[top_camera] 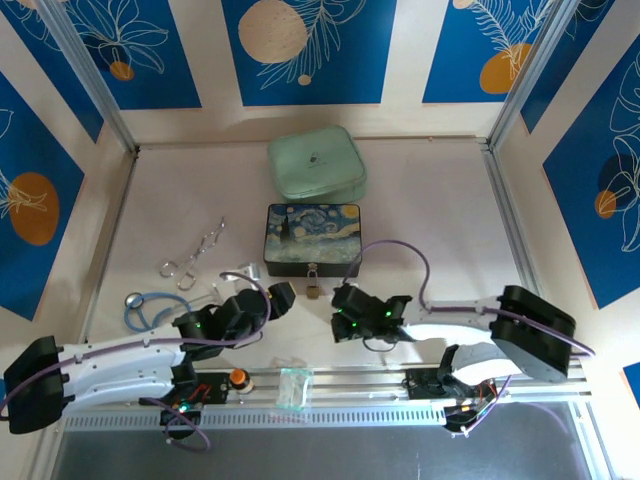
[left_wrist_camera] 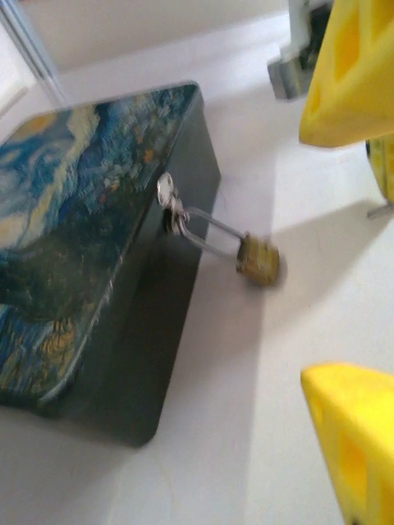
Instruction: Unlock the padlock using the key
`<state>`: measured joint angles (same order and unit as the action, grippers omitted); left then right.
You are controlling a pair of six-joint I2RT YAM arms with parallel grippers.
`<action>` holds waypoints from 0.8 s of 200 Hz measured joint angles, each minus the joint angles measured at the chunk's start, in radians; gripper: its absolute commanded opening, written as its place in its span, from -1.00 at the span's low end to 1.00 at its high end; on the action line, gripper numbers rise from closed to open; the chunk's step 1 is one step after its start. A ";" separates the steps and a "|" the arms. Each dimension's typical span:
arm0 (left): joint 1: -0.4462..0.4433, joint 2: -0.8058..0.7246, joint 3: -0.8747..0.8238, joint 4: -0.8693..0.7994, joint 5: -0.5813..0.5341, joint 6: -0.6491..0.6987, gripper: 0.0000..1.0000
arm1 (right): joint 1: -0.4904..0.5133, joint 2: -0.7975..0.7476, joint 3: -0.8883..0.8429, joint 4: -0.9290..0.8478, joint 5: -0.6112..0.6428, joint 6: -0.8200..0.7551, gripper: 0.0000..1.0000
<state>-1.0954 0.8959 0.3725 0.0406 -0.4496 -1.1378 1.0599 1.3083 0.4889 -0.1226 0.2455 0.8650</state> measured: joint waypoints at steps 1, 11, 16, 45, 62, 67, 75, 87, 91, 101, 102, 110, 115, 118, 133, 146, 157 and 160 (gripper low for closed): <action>0.000 0.002 0.000 0.005 0.001 0.002 0.13 | -0.004 -0.004 -0.003 0.001 -0.005 -0.002 -1.00; 0.000 0.020 -0.002 0.074 0.024 0.037 0.11 | -0.056 -0.050 -0.034 0.007 -0.061 -0.027 -1.00; 0.000 0.030 -0.002 0.104 0.037 0.048 0.11 | -0.086 -0.078 -0.048 0.009 -0.100 -0.044 -1.00; -0.011 0.062 0.004 0.207 0.088 0.134 0.03 | -0.254 -0.220 -0.076 0.037 -0.319 -0.115 -1.00; -0.014 0.074 0.020 0.235 0.117 0.181 0.03 | -0.324 -0.296 -0.076 0.057 -0.425 -0.151 -1.00; -0.014 0.077 0.025 0.246 0.125 0.194 0.03 | -0.336 -0.314 -0.076 0.061 -0.456 -0.160 -1.00; -0.014 0.094 0.038 0.273 0.140 0.217 0.03 | -0.351 -0.335 -0.076 0.064 -0.492 -0.169 -1.00; -0.014 0.130 0.066 0.305 0.164 0.242 0.03 | -0.372 -0.354 -0.071 0.064 -0.549 -0.179 -1.00; -0.014 0.144 0.076 0.319 0.173 0.249 0.02 | -0.381 -0.357 -0.069 0.065 -0.570 -0.179 -1.00; -0.014 0.181 0.095 0.363 0.197 0.257 -0.04 | -0.397 -0.365 -0.069 0.072 -0.611 -0.180 -1.00; -0.014 0.183 0.096 0.366 0.198 0.257 -0.04 | -0.398 -0.366 -0.069 0.072 -0.614 -0.180 -1.00; -0.014 0.209 0.100 0.413 0.219 0.265 -0.04 | -0.409 -0.373 -0.069 0.079 -0.641 -0.177 -1.00; -0.014 0.222 0.100 0.436 0.230 0.269 -0.04 | -0.413 -0.377 -0.069 0.086 -0.656 -0.175 -1.00; -0.014 0.231 0.100 0.452 0.240 0.274 -0.04 | -0.415 -0.381 -0.069 0.091 -0.667 -0.172 -1.00; -0.022 0.254 0.101 0.484 0.259 0.285 -0.03 | -0.426 -0.395 -0.070 0.124 -0.709 -0.151 -1.00; -0.035 0.262 0.109 0.485 0.267 0.296 -0.04 | -0.439 -0.401 -0.076 0.179 -0.757 -0.116 -1.00; -0.042 0.262 0.113 0.499 0.275 0.299 -0.08 | -0.447 -0.402 -0.080 0.216 -0.784 -0.094 -1.00; -0.043 0.262 0.113 0.503 0.275 0.299 -0.09 | -0.447 -0.402 -0.081 0.222 -0.789 -0.089 -1.00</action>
<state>-1.1385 1.1584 0.4854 0.5434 -0.1741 -0.8391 0.6125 0.9058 0.4080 0.0990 -0.5434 0.7757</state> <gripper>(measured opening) 0.475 0.043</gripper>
